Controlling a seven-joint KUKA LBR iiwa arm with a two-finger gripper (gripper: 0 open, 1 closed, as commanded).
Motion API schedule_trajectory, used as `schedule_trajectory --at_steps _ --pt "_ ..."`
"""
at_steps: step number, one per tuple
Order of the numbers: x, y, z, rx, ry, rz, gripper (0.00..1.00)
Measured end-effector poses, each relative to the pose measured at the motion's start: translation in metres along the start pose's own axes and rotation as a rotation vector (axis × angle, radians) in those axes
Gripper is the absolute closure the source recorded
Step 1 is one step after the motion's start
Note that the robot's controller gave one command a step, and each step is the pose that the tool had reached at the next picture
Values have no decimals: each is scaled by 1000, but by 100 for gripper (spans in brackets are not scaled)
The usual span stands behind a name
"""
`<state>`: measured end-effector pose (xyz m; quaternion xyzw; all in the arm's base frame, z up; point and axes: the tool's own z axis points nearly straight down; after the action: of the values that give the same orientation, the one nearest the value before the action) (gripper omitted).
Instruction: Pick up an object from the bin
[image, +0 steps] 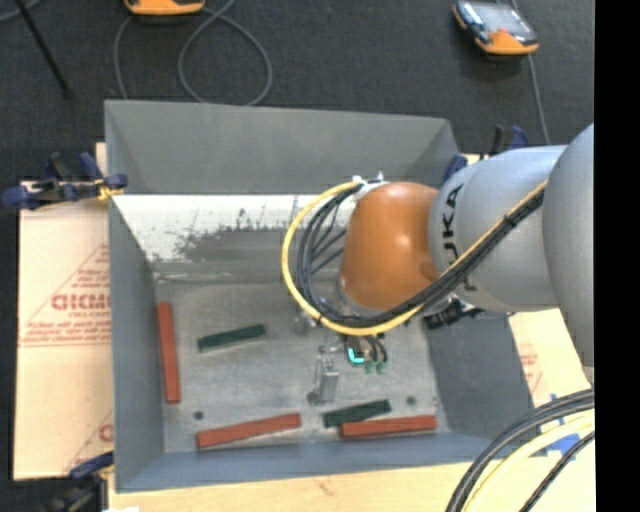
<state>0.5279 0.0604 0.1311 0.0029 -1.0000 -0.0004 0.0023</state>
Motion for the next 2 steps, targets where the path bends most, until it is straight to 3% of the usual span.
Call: schedule_trajectory --at_steps 1,2 --pt "44 -44 57 2 -5 -81 0" --pt "43 -42 55 1 -8 -81 100"
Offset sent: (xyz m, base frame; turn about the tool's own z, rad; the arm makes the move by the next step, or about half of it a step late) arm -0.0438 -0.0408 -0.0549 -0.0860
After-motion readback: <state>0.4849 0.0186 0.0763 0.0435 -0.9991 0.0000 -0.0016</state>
